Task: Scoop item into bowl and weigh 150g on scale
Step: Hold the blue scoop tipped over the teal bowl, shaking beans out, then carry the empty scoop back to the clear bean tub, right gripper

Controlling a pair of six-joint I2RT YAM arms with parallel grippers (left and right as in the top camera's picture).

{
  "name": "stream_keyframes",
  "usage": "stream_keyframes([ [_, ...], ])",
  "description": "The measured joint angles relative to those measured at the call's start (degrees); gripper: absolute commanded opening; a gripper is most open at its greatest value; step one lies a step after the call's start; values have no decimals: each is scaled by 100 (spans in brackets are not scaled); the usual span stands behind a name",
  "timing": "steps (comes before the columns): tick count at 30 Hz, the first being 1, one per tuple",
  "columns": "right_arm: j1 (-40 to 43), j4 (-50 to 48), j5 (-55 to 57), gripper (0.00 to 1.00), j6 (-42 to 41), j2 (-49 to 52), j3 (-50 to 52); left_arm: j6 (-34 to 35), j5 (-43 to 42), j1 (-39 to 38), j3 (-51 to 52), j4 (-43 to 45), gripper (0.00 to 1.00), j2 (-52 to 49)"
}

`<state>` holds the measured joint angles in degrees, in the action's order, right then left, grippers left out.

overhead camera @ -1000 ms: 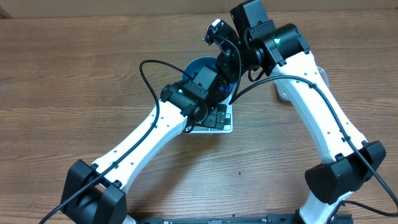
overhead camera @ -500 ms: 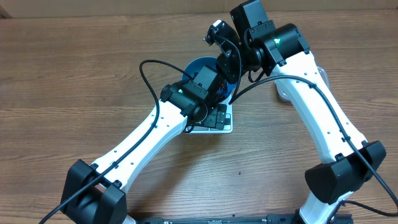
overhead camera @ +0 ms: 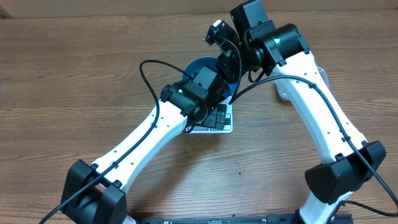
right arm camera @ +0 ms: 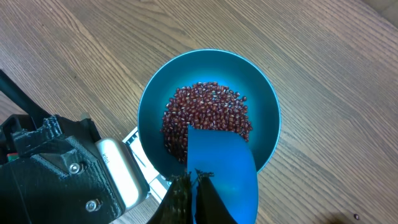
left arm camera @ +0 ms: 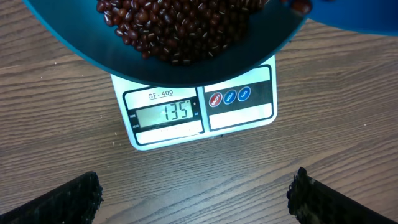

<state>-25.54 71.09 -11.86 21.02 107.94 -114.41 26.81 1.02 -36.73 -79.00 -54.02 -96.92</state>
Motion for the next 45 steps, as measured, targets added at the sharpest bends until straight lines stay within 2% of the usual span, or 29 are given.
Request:
stream_keyframes([
  [28, 0, -584, 2, 4, 11, 0, 0, 0, 0, 0, 0, 0, 100, 0],
  [39, -46, -688, 26, 4, 619, 0, -26, 0, -2, 0, 0, 0, 100, 0],
  [45, -461, -911, 824, 4, 896, 0, -105, 0, 0, 0, 2, -39, 100, 0],
])
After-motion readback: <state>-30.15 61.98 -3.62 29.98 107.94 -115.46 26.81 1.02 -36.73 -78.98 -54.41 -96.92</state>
